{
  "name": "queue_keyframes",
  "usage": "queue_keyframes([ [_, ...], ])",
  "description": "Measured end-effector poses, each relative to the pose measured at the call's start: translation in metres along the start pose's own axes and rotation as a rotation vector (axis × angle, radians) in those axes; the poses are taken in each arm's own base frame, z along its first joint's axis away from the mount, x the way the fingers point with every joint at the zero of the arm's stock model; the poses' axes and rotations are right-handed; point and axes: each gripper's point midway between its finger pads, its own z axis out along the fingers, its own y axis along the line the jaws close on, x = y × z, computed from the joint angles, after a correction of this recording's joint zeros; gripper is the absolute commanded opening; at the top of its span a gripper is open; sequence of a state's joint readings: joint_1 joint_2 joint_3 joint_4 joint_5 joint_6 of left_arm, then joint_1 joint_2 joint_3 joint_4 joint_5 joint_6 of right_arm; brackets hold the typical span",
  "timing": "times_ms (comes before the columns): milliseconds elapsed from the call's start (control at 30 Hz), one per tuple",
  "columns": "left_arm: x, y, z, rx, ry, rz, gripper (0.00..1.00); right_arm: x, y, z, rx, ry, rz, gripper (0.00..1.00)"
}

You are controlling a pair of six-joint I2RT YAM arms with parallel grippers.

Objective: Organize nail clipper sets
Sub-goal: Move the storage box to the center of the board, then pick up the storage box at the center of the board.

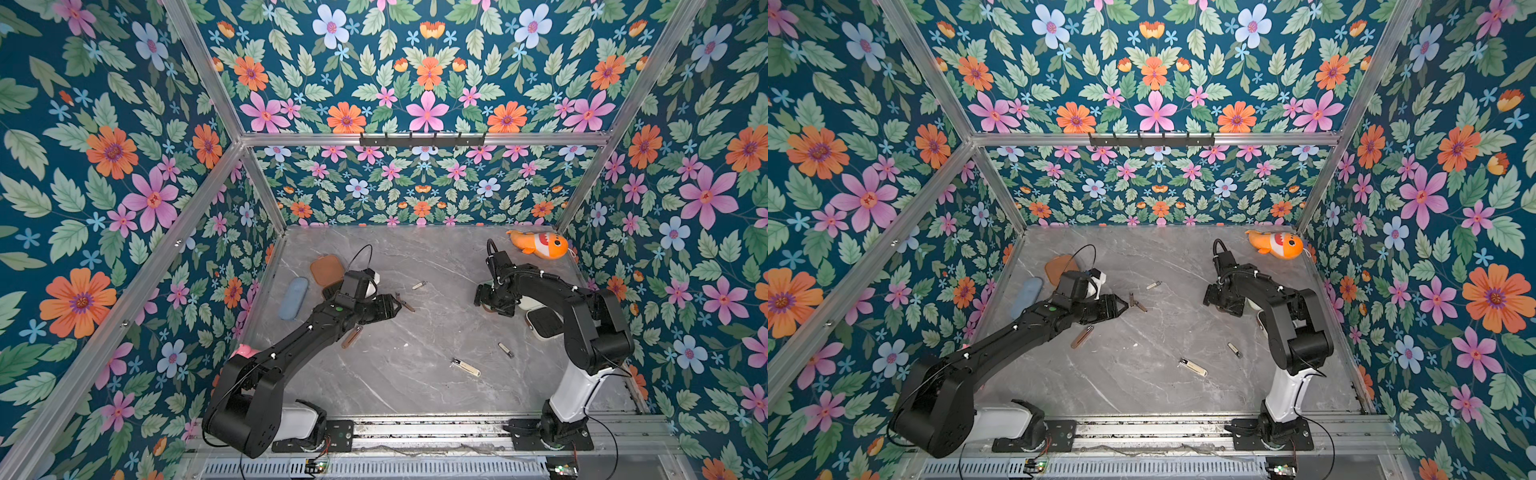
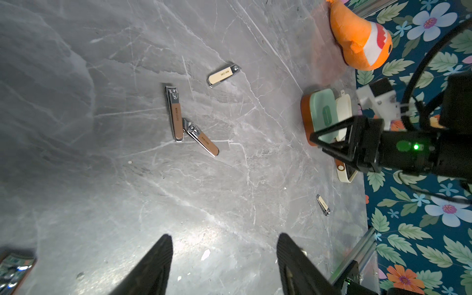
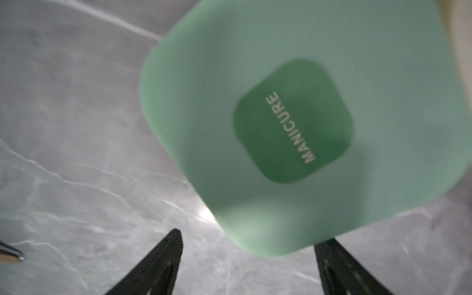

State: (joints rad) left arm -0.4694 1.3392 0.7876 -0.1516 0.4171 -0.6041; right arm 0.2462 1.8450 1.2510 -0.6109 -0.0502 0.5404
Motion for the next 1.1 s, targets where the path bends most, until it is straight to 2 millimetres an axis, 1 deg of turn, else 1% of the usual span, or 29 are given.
queue_keyframes([
  [33, 0.000, 0.000, 0.000, 0.000, 0.000, -0.003, 0.68, -0.010, 0.006, -0.002, -0.008, -0.015, -0.007, 0.82],
  [100, 0.001, 0.001, 0.000, -0.001, 0.001, -0.003, 0.68, -0.022, 0.015, -0.010, -0.027, -0.043, -0.025, 0.82],
  [167, 0.002, 0.001, 0.000, -0.002, 0.003, -0.004, 0.68, -0.025, 0.017, -0.021, -0.038, -0.060, -0.032, 0.80],
  [233, 0.003, 0.003, 0.001, -0.003, 0.006, -0.012, 0.68, -0.021, 0.015, -0.037, -0.047, -0.076, -0.043, 0.73],
  [267, 0.004, 0.003, 0.002, -0.003, 0.007, -0.017, 0.68, -0.018, 0.012, -0.044, -0.048, -0.082, -0.043, 0.66],
  [300, 0.004, 0.003, 0.003, -0.001, 0.009, -0.017, 0.68, -0.013, 0.007, -0.052, -0.050, -0.088, -0.041, 0.55],
  [333, 0.005, 0.004, 0.005, 0.002, 0.010, -0.016, 0.67, -0.007, -0.002, -0.058, -0.045, -0.088, -0.031, 0.50],
  [367, 0.005, 0.004, 0.006, 0.004, 0.012, -0.017, 0.67, -0.002, -0.012, -0.063, -0.039, -0.088, -0.014, 0.50],
  [433, 0.006, 0.004, 0.009, 0.014, 0.016, -0.018, 0.67, 0.009, -0.040, -0.069, -0.014, -0.084, 0.038, 0.51],
  [533, 0.007, 0.003, 0.014, 0.027, 0.024, -0.016, 0.67, 0.030, -0.082, -0.070, 0.035, -0.051, 0.124, 0.58],
  [600, 0.008, 0.001, 0.017, 0.038, 0.027, -0.015, 0.67, 0.042, -0.105, -0.068, 0.061, -0.031, 0.179, 0.61],
  [667, 0.008, -0.002, 0.019, 0.052, 0.030, -0.010, 0.67, 0.052, -0.122, -0.067, 0.084, -0.016, 0.220, 0.61],
  [700, 0.009, -0.004, 0.020, 0.057, 0.030, -0.006, 0.67, 0.056, -0.127, -0.066, 0.090, -0.006, 0.230, 0.61],
  [767, 0.009, -0.006, 0.021, 0.065, 0.031, -0.004, 0.67, 0.060, -0.129, -0.062, 0.091, 0.012, 0.231, 0.60],
  [867, 0.009, -0.010, 0.021, 0.076, 0.028, 0.005, 0.67, 0.060, -0.131, -0.055, 0.101, 0.033, 0.224, 0.59],
  [967, 0.008, -0.013, 0.018, 0.084, 0.020, 0.006, 0.67, 0.055, -0.133, -0.051, 0.111, 0.044, 0.225, 0.58],
  [1100, 0.010, -0.014, 0.016, 0.089, 0.017, -0.002, 0.67, 0.044, -0.135, -0.048, 0.126, 0.036, 0.211, 0.58],
])
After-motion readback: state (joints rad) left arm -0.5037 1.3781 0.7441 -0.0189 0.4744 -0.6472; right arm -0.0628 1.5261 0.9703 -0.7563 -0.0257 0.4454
